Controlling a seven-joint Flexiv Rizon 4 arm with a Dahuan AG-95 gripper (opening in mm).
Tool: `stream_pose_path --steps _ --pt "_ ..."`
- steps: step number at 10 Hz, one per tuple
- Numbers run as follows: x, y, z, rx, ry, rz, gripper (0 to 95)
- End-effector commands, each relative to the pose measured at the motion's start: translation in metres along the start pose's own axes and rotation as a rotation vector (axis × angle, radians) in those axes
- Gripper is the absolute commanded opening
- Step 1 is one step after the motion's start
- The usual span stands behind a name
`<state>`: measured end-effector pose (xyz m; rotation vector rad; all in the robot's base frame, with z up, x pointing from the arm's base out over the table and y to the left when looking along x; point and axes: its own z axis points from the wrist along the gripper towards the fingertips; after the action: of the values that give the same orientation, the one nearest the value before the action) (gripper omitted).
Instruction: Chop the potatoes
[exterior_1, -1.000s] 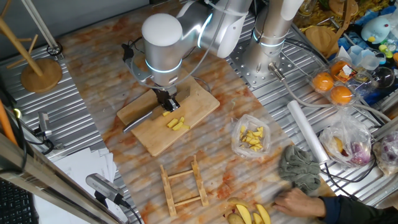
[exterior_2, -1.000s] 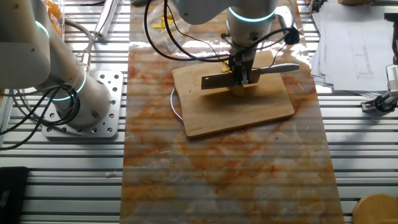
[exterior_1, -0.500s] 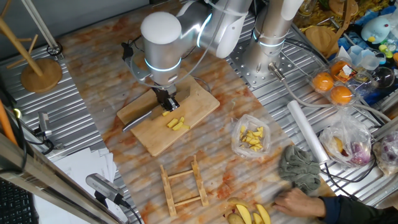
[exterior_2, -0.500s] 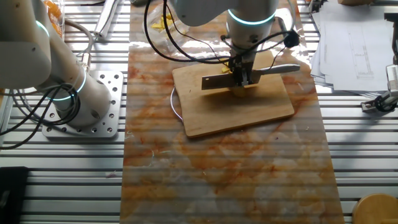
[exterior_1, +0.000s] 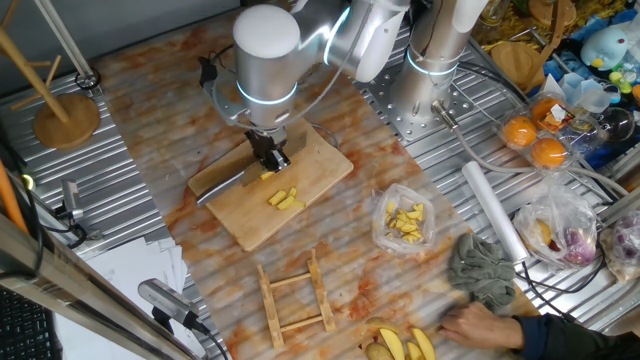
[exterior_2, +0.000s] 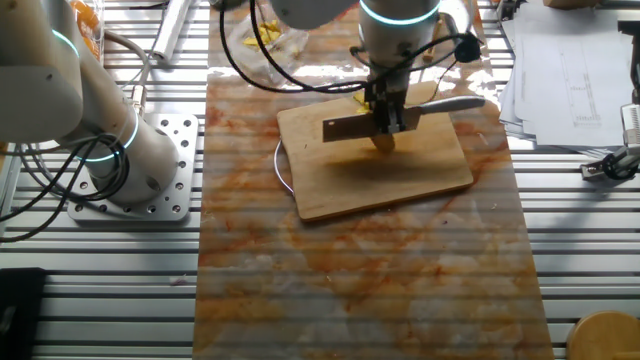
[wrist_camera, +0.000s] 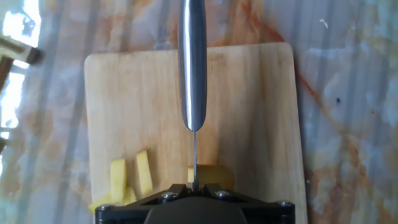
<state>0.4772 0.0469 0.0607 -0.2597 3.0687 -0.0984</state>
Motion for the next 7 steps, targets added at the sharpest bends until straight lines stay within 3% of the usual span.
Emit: stream_pose_path --steps 1,2,3,4,7 --pt "-0.005 -0.002 0.015 0.002 -0.012 -0.007 0.0" --pt "-0.006 -0.005 0.025 0.001 -0.017 -0.008 0.0" --pt "-0.006 -0.005 0.026 -0.011 -0.005 -0.005 0.0" --pt "-0.007 -0.004 0.020 -0.035 -0.014 0.003 0.0" --pt "-0.005 0.000 0.003 -0.025 -0.009 0.000 0.0"
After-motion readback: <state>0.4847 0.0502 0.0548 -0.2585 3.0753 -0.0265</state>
